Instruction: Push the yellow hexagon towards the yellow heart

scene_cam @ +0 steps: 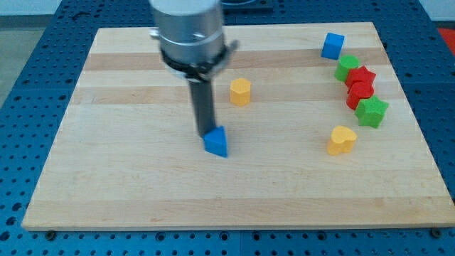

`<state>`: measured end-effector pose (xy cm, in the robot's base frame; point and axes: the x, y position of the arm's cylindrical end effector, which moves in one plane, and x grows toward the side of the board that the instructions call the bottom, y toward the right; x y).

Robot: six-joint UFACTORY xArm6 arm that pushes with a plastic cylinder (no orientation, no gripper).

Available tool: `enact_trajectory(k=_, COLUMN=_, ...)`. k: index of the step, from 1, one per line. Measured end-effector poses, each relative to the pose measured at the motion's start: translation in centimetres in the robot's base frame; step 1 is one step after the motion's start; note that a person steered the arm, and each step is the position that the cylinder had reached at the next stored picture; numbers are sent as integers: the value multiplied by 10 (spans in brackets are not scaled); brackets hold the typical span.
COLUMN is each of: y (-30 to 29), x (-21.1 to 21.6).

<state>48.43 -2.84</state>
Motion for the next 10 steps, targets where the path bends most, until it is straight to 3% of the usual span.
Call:
enact_trajectory(k=1, y=61, x=26)
enact_trajectory(k=2, y=82, x=35)
enact_trajectory(k=5, y=-40, x=-24)
enact_trajectory(k=6, y=-95, x=-69)
enact_trajectory(k=7, y=-111, x=-113)
enact_trajectory(k=8, y=-88, x=-130)
enact_trajectory(k=10, y=-16, x=-122)
